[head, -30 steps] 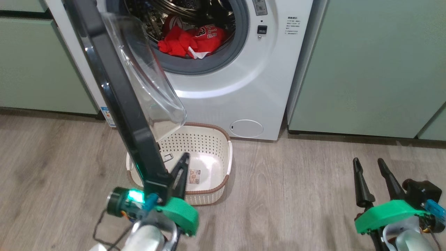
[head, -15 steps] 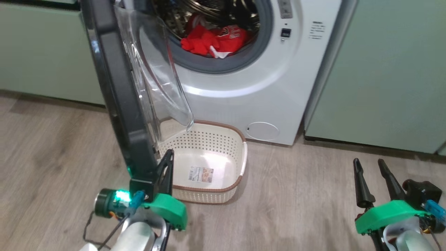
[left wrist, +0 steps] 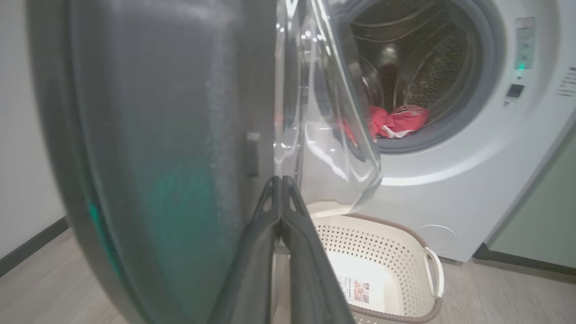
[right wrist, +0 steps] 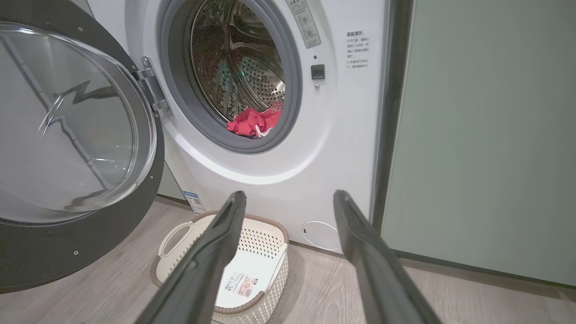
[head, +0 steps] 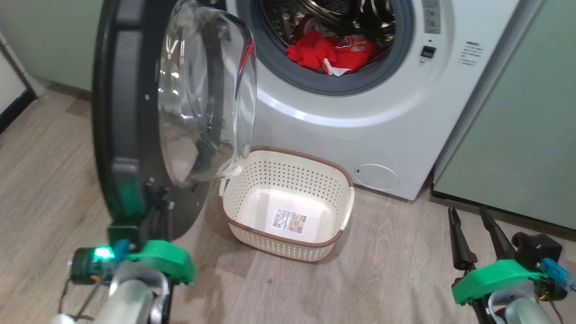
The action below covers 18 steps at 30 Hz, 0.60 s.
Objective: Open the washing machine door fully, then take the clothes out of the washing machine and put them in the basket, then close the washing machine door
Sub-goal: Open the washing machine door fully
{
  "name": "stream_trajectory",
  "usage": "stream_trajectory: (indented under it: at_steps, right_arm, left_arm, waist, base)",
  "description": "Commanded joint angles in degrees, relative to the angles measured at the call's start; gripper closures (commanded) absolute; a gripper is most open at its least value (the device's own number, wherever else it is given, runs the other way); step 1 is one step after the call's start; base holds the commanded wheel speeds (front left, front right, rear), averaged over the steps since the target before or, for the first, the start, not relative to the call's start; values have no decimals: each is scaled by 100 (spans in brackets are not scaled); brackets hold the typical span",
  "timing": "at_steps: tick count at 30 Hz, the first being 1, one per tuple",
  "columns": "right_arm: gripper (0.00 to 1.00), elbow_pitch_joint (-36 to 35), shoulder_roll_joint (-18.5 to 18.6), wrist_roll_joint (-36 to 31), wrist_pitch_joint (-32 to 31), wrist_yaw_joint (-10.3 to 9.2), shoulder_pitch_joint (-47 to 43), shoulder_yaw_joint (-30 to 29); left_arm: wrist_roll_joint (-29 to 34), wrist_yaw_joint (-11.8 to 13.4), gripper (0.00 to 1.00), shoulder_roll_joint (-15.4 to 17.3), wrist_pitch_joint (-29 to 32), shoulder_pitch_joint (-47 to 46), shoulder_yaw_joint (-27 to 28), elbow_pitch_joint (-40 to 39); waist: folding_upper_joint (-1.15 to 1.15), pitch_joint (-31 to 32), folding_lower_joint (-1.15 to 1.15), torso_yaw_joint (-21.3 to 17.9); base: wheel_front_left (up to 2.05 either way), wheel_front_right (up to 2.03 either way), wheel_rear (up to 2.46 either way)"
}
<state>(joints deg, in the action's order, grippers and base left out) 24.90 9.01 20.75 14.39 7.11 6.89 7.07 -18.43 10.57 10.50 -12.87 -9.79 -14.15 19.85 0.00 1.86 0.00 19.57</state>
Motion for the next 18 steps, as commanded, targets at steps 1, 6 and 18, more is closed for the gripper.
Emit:
stream_trajectory:
  at_steps: [1,6,18]
  right_arm:
    - [0,-147,29,40,61,37,169,130]
    - [0,-146,30,51,61,37,250,205]
    - [0,-115,70,95,61,37,385,418]
  left_arm:
    - [-117,-1,100,187,-80,-400,370,-68]
    - [-471,-187,100,297,-140,-725,742,368]
    - [-552,-279,100,631,-211,-1712,1737,1839]
  waist:
    - [0,-29,0,93]
    - [0,-111,0,239]
    - [0,-340,0,124]
  base:
    - [0,0,0]
    - [0,0,0]
    - [0,0,0]
